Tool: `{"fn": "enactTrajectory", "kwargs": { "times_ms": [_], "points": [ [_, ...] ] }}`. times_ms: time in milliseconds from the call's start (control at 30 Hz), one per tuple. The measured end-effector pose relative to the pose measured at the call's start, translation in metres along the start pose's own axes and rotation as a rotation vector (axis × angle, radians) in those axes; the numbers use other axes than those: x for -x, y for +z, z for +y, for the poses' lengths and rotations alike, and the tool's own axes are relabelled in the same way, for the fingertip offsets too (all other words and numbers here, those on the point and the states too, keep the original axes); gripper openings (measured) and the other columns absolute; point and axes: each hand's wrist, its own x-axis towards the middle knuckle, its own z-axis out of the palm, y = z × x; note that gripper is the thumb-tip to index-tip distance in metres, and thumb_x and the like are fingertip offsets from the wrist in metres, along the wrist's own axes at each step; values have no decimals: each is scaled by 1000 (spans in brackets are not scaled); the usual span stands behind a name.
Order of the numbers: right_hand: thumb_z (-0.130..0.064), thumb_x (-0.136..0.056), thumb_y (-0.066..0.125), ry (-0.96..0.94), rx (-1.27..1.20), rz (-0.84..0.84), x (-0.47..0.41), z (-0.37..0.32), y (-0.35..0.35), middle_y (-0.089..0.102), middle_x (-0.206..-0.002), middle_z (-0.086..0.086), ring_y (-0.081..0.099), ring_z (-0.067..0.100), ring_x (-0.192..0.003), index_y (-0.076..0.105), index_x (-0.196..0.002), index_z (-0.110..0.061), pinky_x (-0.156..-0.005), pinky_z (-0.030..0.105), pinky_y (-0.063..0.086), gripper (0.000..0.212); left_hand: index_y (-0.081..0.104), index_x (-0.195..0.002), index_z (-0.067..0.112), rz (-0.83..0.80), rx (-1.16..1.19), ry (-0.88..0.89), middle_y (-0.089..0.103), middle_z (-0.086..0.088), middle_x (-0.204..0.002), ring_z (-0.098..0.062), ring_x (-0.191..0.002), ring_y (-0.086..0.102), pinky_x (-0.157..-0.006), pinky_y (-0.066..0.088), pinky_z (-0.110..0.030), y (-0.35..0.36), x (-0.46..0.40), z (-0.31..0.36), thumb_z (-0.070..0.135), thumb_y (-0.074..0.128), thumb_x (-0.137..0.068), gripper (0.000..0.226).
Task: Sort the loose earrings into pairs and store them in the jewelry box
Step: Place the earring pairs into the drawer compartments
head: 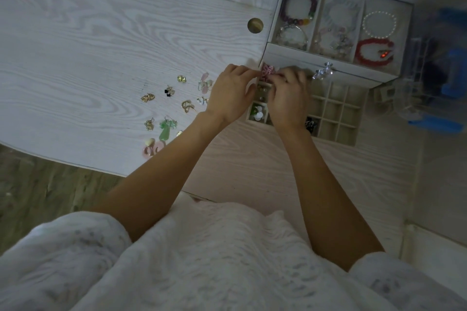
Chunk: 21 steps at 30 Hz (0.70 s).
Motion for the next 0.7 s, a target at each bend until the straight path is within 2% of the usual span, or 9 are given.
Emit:
{"fn": "enactTrajectory", "kwargs": {
  "times_ms": [100,167,267,333,367,467,567,633,700],
  "points": [
    [-13,-86,54,-51,50,-80,2,-3,-8,62,-111,10,49,33,-107,66,-110,-10,-91,42,44,28,62,-114,12,78,5,18,67,-6,-105,-27,-99,53,-86,36,-27,-10,17,1,13,52,-87,29],
    [-13,-87,53,-66,3,-93,8,-9,-18,59,-112,12,49,32,-108,64,-115,-10,-90,39,43,30,63,-112,14,142,17,-11,68,-2,-101,-23,-93,54,-84,36,-25,-22,32,-7,13,53,-87,27],
    [-7,-87,54,-150,-180,-70,19,-30,-28,59,-106,13,54,27,-99,65,-108,-7,-82,33,47,24,64,-108,17,231,191,-213,68,4,-98,-12,-85,57,-77,37,-18,-43,50,-28,10,56,-86,25],
    [-5,-88,54,-177,-267,-145,19,-46,-25,60,-105,11,58,24,-92,64,-109,-6,-80,28,46,23,64,-107,17,287,374,-356,67,4,-100,-5,-82,58,-71,41,-13,-55,50,-43,6,56,-84,27],
    [-5,-89,55,-178,-285,-196,16,-55,-21,60,-106,10,59,23,-92,63,-111,-7,-80,29,48,24,64,-108,16,283,378,-366,67,2,-102,-6,-82,59,-70,43,-12,-60,46,-51,3,55,-83,29],
    [-14,-88,59,-164,-268,-321,1,-77,-3,60,-108,7,59,23,-95,60,-112,-10,-75,35,52,24,63,-115,15,59,83,-217,63,-7,-112,-19,-93,60,-81,48,-28,-70,25,-75,3,59,-82,35],
    [-27,-85,64,-114,-168,-384,-18,-94,15,61,-104,4,56,23,-97,56,-108,-15,-71,33,47,28,65,-112,14,-205,-172,-16,61,-12,-118,-31,-103,56,-88,40,-37,-73,4,-84,5,65,-79,35],
    [-31,-83,65,-74,-111,-401,-28,-102,24,61,-102,5,56,24,-94,54,-105,-14,-66,32,43,30,69,-106,13,-244,-209,33,63,-11,-116,-33,-99,56,-84,38,-34,-73,-1,-82,5,65,-78,30],
    [-27,-83,66,-33,-97,-409,-33,-104,30,62,-100,6,58,25,-89,53,-103,-13,-63,32,39,28,71,-100,14,-219,-210,-10,64,-9,-113,-30,-96,55,-81,40,-33,-68,-1,-83,10,65,-80,21]
  ]
}}
